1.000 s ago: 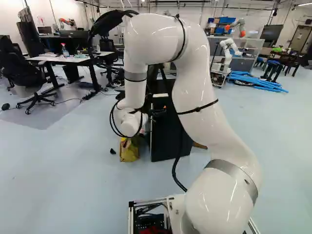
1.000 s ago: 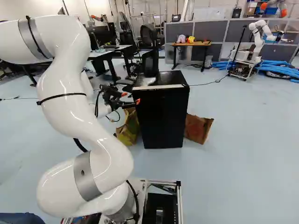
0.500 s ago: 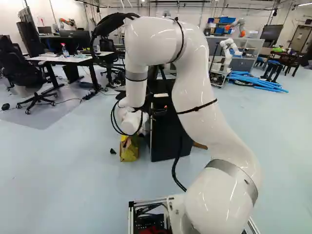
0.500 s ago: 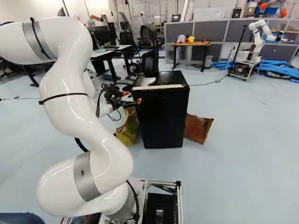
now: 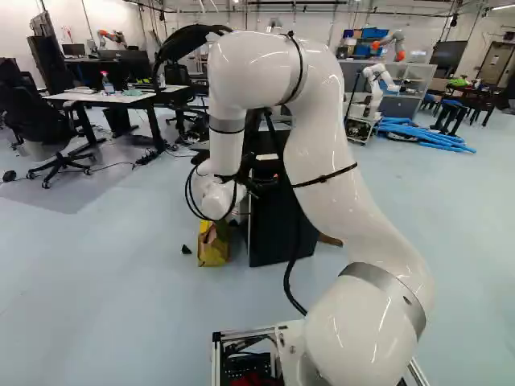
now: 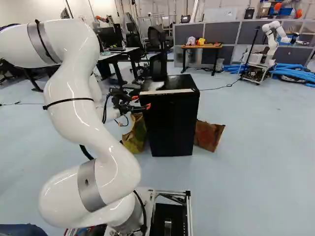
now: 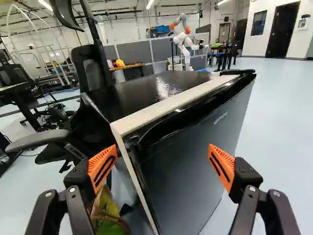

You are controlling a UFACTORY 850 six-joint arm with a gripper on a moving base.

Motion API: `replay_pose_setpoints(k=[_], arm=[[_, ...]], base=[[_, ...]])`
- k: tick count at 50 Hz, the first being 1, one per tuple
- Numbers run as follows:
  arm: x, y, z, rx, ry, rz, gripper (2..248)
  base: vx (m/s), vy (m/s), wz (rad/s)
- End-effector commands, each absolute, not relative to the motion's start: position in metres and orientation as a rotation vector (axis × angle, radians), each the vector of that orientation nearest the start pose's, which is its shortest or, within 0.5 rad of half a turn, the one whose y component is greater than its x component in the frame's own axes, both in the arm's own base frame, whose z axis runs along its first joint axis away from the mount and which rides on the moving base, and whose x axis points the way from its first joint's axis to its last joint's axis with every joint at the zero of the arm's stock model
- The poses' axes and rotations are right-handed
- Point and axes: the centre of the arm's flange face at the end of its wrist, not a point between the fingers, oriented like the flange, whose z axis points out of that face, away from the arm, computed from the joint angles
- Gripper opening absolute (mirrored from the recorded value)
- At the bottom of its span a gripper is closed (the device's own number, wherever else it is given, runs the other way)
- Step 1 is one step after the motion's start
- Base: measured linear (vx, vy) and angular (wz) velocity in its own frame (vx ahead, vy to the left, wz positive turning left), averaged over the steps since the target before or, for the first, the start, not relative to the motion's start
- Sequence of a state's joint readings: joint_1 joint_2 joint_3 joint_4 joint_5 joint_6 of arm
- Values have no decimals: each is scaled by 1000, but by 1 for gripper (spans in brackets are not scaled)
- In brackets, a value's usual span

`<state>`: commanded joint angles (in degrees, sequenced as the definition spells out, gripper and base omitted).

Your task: Grab a drink from the fridge

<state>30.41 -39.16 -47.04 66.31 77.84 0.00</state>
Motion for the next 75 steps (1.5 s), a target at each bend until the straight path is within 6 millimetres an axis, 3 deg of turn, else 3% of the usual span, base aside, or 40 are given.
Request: replay_pose_setpoints(k=[56,75], arm=[[464,168,251,-2485,1025,-2210,247],[454,166,251,-2503,1037,-2205,247]], base=[[0,0,0],[0,0,0]])
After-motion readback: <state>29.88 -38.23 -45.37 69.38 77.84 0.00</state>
